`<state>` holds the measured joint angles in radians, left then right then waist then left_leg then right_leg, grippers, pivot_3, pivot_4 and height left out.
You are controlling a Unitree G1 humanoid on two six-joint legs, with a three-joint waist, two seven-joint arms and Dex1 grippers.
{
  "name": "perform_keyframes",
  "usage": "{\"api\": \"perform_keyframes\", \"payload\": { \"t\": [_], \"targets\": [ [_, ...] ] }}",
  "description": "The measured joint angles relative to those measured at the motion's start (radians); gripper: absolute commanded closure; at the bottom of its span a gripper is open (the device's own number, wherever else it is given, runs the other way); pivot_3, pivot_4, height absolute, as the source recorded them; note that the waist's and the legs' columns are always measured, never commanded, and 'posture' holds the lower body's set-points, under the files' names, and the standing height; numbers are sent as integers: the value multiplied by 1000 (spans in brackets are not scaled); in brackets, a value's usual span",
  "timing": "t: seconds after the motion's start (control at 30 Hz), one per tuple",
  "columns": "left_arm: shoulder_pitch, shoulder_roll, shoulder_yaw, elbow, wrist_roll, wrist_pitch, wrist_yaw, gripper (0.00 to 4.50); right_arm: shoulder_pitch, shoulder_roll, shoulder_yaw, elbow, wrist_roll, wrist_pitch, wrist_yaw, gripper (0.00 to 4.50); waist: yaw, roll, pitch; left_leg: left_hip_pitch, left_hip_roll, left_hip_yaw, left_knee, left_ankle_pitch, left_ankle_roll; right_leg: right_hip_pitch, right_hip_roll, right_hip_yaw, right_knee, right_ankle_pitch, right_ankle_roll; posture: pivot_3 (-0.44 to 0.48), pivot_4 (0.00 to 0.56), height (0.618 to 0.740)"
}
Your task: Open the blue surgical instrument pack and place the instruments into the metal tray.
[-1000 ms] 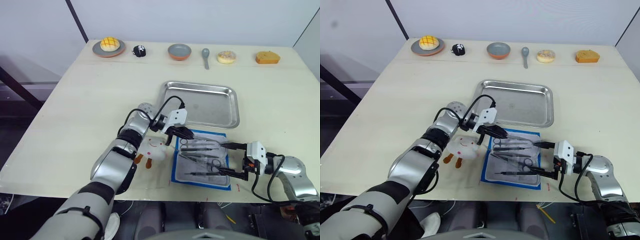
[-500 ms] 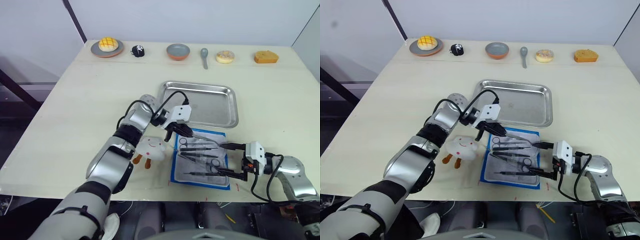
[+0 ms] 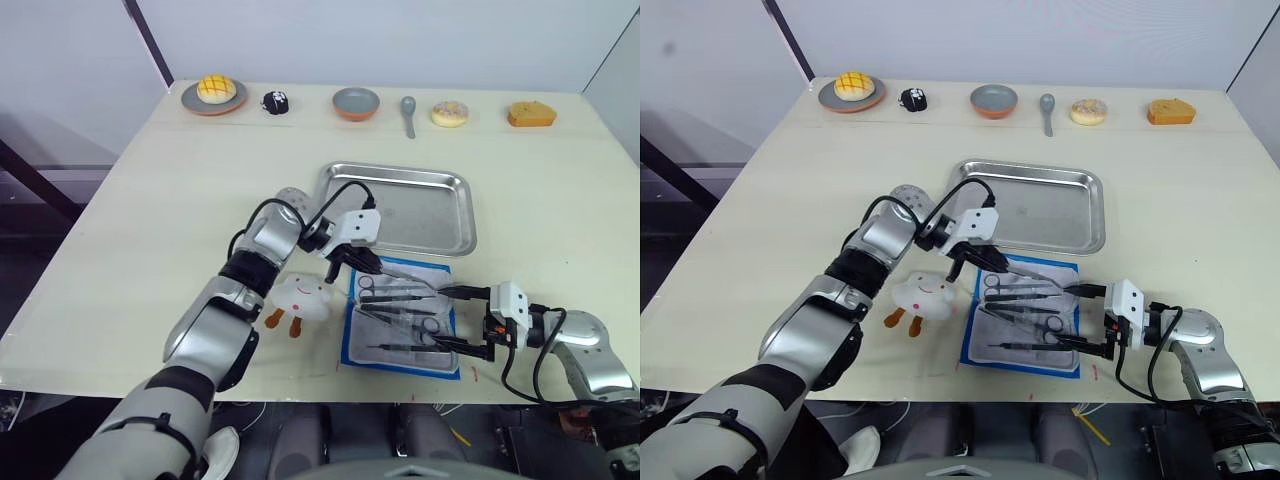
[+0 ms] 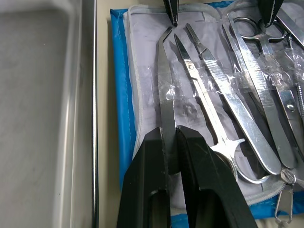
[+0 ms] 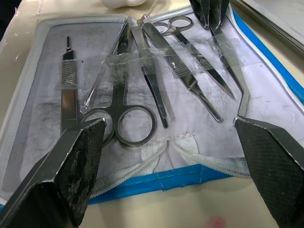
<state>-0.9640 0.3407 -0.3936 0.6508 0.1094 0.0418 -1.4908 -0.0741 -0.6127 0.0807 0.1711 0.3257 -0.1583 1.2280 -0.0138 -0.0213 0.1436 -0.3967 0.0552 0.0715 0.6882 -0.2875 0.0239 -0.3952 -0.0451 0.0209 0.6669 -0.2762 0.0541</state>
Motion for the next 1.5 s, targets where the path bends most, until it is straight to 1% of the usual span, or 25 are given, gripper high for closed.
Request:
{"api": "perform_keyframes", "payload": {
  "t": [0.3,0.87,1.33,1.5],
  "targets": [
    [-2,29,-1,-78,-5,52,-32,4476,-1,0,2,0,-1,1,-1,0,0,0,0,1,0,0,0,0,0,0,0,1,1,0,0,0,150,732],
    [-3,79,-3,-94,-15,86,-51,4476,-6,0,4,1,-3,4,-1,0,-1,0,0,1,0,0,0,0,0,0,0,1,1,0,0,0,150,732],
    [-3,154,-4,-189,-33,152,-59,4476,-17,-3,17,3,-4,9,-3,0,-2,0,0,1,0,0,0,0,0,0,0,2,2,0,0,0,150,732],
    [-3,200,-9,-221,-34,173,-66,4476,-19,-3,19,3,-4,12,-5,0,-3,0,0,2,1,0,0,0,0,0,0,2,2,0,0,0,150,732]
  ]
}}
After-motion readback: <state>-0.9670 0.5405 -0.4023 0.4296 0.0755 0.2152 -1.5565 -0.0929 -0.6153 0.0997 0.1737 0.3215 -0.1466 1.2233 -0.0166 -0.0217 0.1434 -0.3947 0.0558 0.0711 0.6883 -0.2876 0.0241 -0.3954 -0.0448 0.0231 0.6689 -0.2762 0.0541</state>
